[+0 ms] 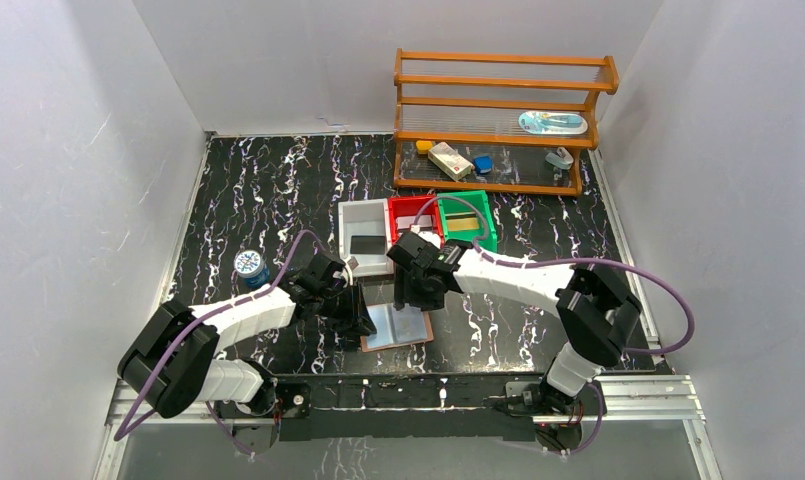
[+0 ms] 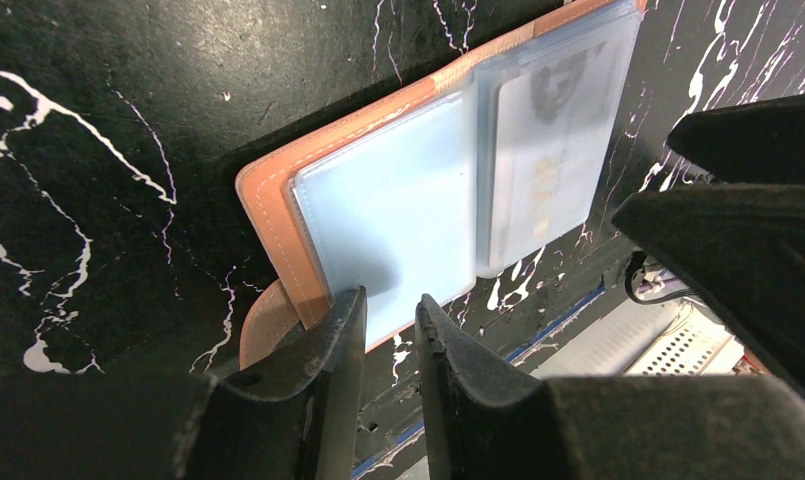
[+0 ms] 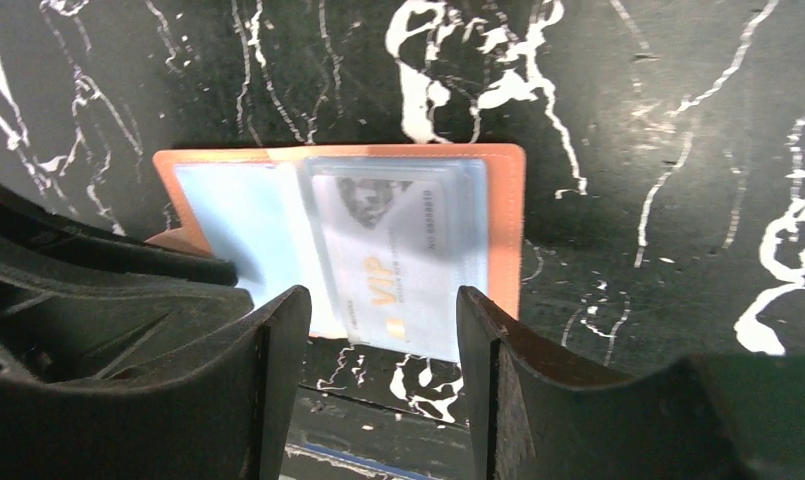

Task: Take the credit cards out of the card holder

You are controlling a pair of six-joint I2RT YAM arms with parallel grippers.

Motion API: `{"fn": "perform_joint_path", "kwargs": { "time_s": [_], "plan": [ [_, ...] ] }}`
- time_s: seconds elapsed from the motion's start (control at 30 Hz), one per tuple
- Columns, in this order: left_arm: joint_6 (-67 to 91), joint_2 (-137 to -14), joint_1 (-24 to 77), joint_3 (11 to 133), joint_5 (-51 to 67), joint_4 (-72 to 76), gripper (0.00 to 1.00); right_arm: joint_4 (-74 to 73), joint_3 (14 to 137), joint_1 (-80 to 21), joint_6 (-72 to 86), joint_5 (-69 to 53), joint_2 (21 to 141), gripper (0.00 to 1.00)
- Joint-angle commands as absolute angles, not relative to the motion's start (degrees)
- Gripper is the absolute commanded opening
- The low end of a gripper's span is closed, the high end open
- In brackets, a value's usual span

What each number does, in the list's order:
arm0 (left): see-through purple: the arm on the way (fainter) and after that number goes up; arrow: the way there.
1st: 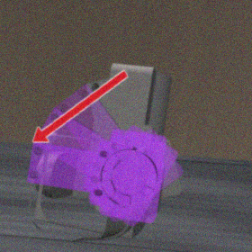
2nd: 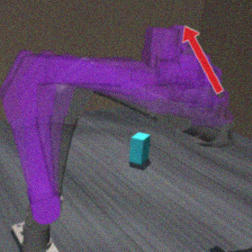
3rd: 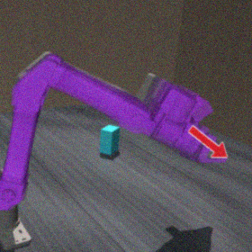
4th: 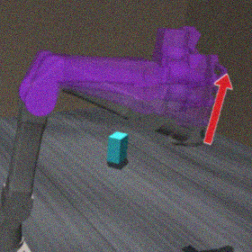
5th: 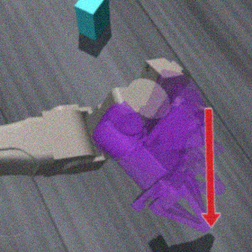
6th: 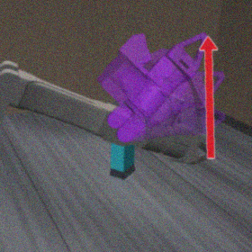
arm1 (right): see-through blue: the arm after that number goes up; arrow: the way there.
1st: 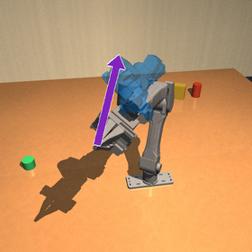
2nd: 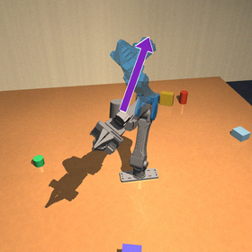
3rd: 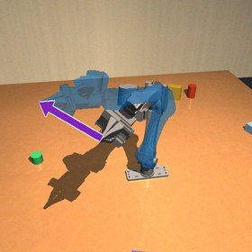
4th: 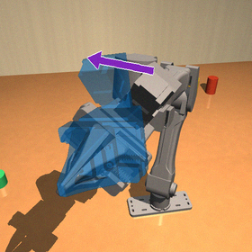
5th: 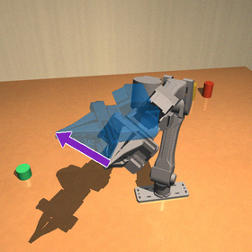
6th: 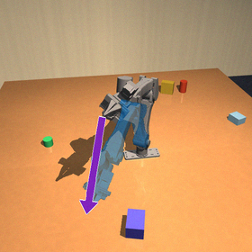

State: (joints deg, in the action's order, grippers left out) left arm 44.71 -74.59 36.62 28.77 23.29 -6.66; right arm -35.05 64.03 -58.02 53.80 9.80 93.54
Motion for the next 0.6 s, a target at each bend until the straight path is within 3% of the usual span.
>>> {"fn": "perform_joint_path", "kwargs": {
  "time_s": [0.0,0.57],
  "plan": [
    [43.59,-74.48,36.83,29.51,23.13,-9.59,0.24,-28.80,62.62,-58.11,54.42,4.71,93.12,0.64],
    [43.56,-74.49,36.84,29.42,23.03,-9.84,0.24,-32.08,62.62,-58.18,54.93,7.18,95.26,0.63]
  ]
}}
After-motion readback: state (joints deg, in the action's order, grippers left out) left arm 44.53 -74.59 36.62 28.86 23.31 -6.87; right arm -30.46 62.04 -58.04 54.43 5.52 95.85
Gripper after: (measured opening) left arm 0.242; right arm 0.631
